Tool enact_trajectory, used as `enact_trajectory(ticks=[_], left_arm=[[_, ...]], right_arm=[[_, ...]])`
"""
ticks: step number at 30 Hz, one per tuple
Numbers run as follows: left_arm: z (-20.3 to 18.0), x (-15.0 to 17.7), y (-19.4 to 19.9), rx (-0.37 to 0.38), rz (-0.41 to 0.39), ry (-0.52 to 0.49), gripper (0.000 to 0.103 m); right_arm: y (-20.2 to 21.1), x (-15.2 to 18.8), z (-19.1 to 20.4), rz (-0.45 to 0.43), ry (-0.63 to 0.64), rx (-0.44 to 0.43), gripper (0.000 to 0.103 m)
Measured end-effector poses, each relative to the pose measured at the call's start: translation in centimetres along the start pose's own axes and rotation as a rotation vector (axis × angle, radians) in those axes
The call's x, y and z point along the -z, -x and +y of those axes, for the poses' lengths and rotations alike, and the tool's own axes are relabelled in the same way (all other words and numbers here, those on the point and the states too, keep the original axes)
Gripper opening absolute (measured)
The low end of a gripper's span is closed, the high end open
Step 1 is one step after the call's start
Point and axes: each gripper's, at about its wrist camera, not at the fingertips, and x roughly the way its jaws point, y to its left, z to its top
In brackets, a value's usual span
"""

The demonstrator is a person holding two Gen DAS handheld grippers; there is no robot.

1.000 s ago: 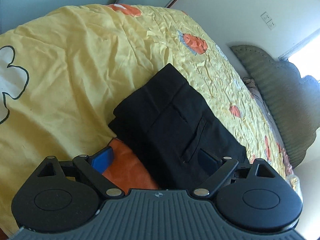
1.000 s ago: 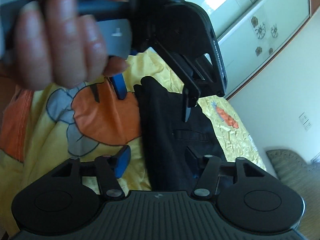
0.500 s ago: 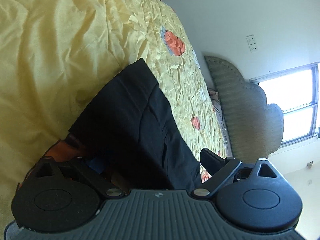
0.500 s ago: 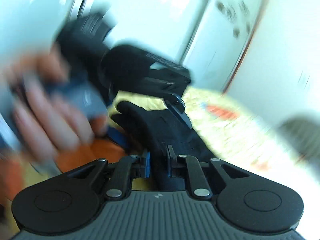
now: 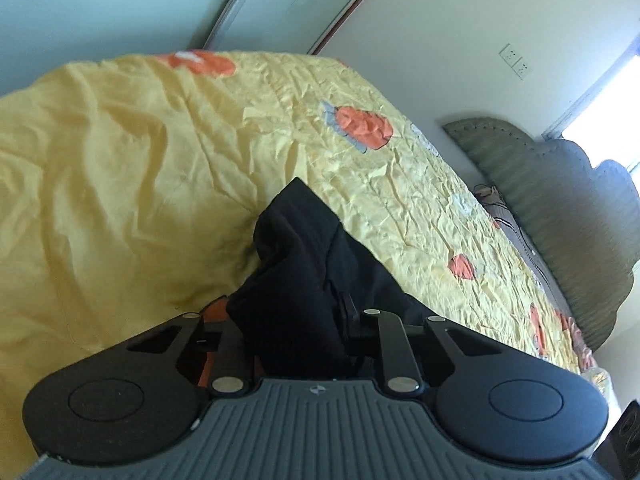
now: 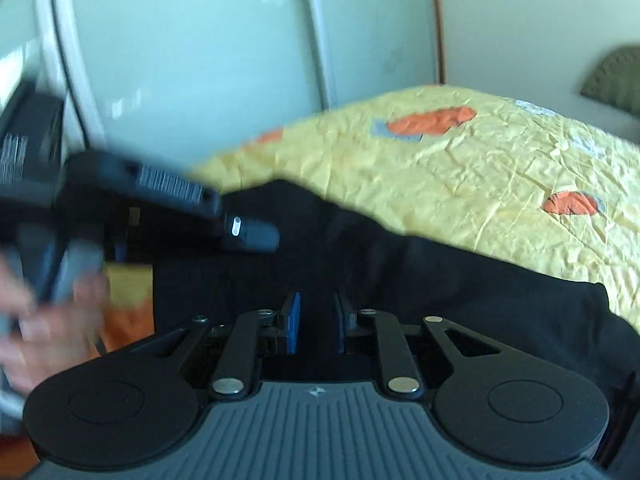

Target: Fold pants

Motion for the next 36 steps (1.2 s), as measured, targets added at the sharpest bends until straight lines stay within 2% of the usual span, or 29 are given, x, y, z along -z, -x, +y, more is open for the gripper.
enact_trajectory(ticks=[3, 6, 9, 11, 14, 20, 25, 30, 32, 33, 36], left_arm=[[-4.2, 1.1, 3.2, 0.005, -0.104, -0.141, 0.021], [-9.0, 2.6, 6.1, 0.076, -0.182, -0.265, 0.021], [-13.7, 4.9, 7.6, 0.165, -0.210, -0.367, 0.021], [-16.9, 7.1, 7.8, 0.222, -0.212, -0.434, 0.021], [-20.8, 10.3, 7.1, 0.300, -0.180, -0.510, 0.020], [-27.5, 17.3, 4.5, 0.432, -0.078, -0.635, 0.020], [-30.9, 22.2, 1.6, 0.468, -0.006, -0.705, 0.020], [-32.0, 24.4, -1.3, 0.461, 0.081, -0.729, 0.021], [-32.5, 25.2, -2.2, 0.478, 0.122, -0.757, 0.026], [-32.6, 25.4, -2.5, 0.496, 0.141, -0.760, 0.033], [-33.0, 25.9, -2.4, 0.545, 0.181, -0.760, 0.040]], right_arm=[[1.4, 0.3, -1.8, -0.081, -0.101, -0.010, 0.018], [3.5, 0.2, -3.2, -0.155, -0.161, -0.046, 0.018], [7.1, 0.8, -5.2, -0.249, -0.251, -0.080, 0.018], [9.9, 1.7, -6.2, -0.303, -0.280, -0.046, 0.018], [14.4, 3.2, -8.5, -0.358, -0.322, 0.042, 0.018], [20.8, 7.9, -13.4, -0.385, -0.427, 0.225, 0.018], [23.2, 11.5, -17.3, -0.360, -0.534, 0.339, 0.018], [23.7, 14.0, -19.7, -0.303, -0.594, 0.430, 0.018], [24.5, 15.1, -20.1, -0.284, -0.586, 0.485, 0.018], [24.9, 15.6, -20.2, -0.276, -0.581, 0.509, 0.019], [26.4, 16.9, -20.5, -0.283, -0.591, 0.565, 0.023]])
